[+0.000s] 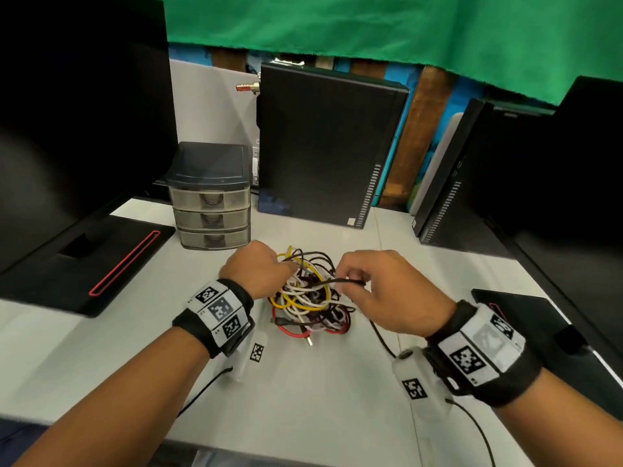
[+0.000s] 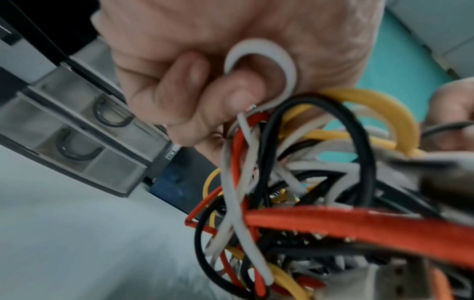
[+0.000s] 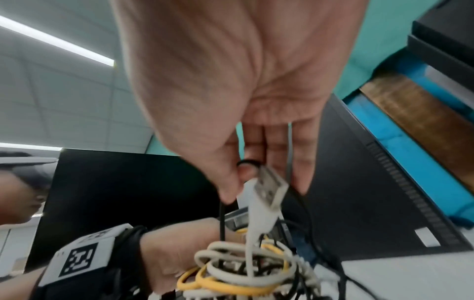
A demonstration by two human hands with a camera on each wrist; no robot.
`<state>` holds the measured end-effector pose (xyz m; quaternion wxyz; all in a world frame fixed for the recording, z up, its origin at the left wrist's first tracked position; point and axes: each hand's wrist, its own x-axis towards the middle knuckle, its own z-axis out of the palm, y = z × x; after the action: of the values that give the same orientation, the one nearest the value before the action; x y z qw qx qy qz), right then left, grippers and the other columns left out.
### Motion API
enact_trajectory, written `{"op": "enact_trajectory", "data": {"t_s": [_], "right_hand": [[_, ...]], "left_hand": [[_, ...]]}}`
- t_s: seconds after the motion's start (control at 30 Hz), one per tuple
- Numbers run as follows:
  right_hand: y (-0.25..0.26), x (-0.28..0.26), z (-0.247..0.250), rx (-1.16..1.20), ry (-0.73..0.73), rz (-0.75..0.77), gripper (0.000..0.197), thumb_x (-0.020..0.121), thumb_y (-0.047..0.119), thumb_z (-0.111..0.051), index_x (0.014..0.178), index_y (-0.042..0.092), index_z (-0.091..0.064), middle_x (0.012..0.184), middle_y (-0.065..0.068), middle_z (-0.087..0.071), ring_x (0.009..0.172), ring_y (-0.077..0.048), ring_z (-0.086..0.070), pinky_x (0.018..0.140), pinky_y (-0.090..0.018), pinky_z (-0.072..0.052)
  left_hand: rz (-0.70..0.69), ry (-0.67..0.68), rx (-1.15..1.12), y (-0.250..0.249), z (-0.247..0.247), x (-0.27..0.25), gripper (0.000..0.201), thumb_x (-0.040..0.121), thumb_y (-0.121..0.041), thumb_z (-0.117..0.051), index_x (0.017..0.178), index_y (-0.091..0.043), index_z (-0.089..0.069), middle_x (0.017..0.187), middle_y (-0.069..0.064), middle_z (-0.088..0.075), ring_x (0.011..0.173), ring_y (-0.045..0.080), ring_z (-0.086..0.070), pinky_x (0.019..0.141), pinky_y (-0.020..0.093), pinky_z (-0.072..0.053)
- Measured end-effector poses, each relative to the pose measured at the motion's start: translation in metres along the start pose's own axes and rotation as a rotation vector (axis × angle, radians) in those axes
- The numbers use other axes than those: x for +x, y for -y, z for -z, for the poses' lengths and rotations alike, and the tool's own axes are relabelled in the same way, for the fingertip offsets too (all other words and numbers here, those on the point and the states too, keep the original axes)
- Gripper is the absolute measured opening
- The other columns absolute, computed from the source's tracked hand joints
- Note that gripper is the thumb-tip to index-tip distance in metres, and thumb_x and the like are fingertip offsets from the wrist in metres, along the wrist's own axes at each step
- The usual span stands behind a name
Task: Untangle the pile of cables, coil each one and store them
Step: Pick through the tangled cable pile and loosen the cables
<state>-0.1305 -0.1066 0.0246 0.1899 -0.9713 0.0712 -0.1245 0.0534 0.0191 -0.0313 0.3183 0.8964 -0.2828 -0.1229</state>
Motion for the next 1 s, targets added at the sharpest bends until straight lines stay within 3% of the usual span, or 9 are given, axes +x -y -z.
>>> {"op": "enact_trajectory", "data": {"t_s": [0.07, 0.13, 0.23, 0.37, 0.5, 0.6, 0.7, 0.83, 1.0], "right_hand": [[0.002, 0.004, 0.003, 0.043, 0.051, -0.007, 0.008, 0.094, 0.029, -0.067, 0.092, 0.026, -0.074, 0.075, 0.01, -0.066, 0.069, -0.007, -0.057, 0.067, -0.03, -0.051], [0.001, 0.008, 0.002, 0.092, -0.003, -0.005, 0.012, 0.094, 0.027, -0.067, 0.097, 0.024, -0.078, 0.085, 0.012, -0.071, 0.076, -0.003, -0.062, 0.074, -0.028, -0.053], [-0.002, 0.013, -0.002, 0.158, -0.083, -0.031, 0.013, 0.094, 0.022, -0.067, 0.1, 0.021, -0.079, 0.095, 0.011, -0.076, 0.088, -0.004, -0.067, 0.084, -0.034, -0.056], [0.0, 0.016, -0.014, 0.201, -0.068, -0.06, 0.012, 0.094, 0.022, -0.068, 0.096, 0.025, -0.079, 0.09, 0.012, -0.076, 0.084, -0.005, -0.068, 0.082, -0.037, -0.057], [0.002, 0.017, -0.031, 0.203, -0.008, -0.06, 0.014, 0.094, 0.023, -0.066, 0.1, 0.023, -0.079, 0.09, 0.017, -0.073, 0.078, 0.001, -0.063, 0.08, -0.028, -0.054], [0.0, 0.014, -0.042, 0.216, 0.053, -0.079, 0.018, 0.097, 0.025, -0.062, 0.102, 0.023, -0.079, 0.094, 0.009, -0.076, 0.082, -0.006, -0.066, 0.081, -0.035, -0.056], [-0.007, 0.009, -0.044, 0.294, 0.058, -0.107, 0.021, 0.1, 0.025, -0.058, 0.096, 0.019, -0.077, 0.087, 0.005, -0.075, 0.081, -0.014, -0.067, 0.079, -0.042, -0.056], [-0.017, -0.001, -0.042, 0.408, -0.017, -0.148, 0.014, 0.096, 0.03, -0.064, 0.096, 0.027, -0.077, 0.086, 0.01, -0.074, 0.083, -0.009, -0.067, 0.083, -0.038, -0.057], [-0.042, -0.001, -0.03, 0.37, -0.35, -0.39, 0.026, 0.092, 0.042, -0.067, 0.073, 0.025, -0.073, 0.067, 0.009, -0.066, 0.069, -0.012, -0.061, 0.072, -0.035, -0.053]], "left_hand": [[0.021, 0.032, -0.023, 0.001, 0.006, 0.001, 0.054, 0.082, -0.054, -0.068, 0.052, -0.013, -0.051, 0.057, 0.003, -0.053, 0.063, 0.024, -0.057, 0.056, 0.028, -0.038], [0.04, 0.107, -0.064, -0.004, 0.011, 0.001, 0.055, 0.079, -0.055, -0.071, 0.05, -0.014, -0.048, 0.05, 0.001, -0.048, 0.054, 0.021, -0.05, 0.056, 0.027, -0.037], [0.067, 0.181, -0.149, -0.012, 0.015, -0.002, 0.051, 0.076, -0.048, -0.076, 0.049, -0.017, -0.045, 0.04, -0.005, -0.039, 0.044, 0.018, -0.04, 0.053, 0.026, -0.033], [0.049, 0.208, -0.165, -0.015, 0.014, -0.003, 0.048, 0.077, -0.043, -0.074, 0.05, -0.017, -0.044, 0.041, -0.004, -0.038, 0.039, 0.018, -0.035, 0.05, 0.024, -0.03], [0.058, 0.206, -0.216, -0.015, 0.014, -0.004, 0.047, 0.081, -0.038, -0.072, 0.049, -0.018, -0.044, 0.041, -0.005, -0.037, 0.038, 0.017, -0.033, 0.047, 0.022, -0.028], [0.073, 0.188, -0.244, -0.016, 0.014, -0.005, 0.05, 0.081, -0.037, -0.073, 0.048, -0.021, -0.039, 0.041, -0.006, -0.033, 0.038, 0.016, -0.03, 0.048, 0.024, -0.026], [0.089, 0.201, -0.33, -0.017, 0.014, -0.006, 0.047, 0.082, -0.035, -0.073, 0.052, -0.019, -0.042, 0.042, -0.004, -0.035, 0.035, 0.015, -0.032, 0.045, 0.02, -0.029], [0.044, 0.254, -0.37, -0.02, 0.014, -0.011, 0.034, 0.084, -0.036, -0.072, 0.065, -0.011, -0.06, 0.052, 0.005, -0.05, 0.036, 0.015, -0.042, 0.046, 0.02, -0.037], [-0.11, 0.325, -0.29, -0.018, 0.013, -0.012, 0.04, 0.084, -0.037, -0.076, 0.063, -0.013, -0.052, 0.054, 0.006, -0.044, 0.047, 0.019, -0.041, 0.05, 0.026, -0.036]]}}
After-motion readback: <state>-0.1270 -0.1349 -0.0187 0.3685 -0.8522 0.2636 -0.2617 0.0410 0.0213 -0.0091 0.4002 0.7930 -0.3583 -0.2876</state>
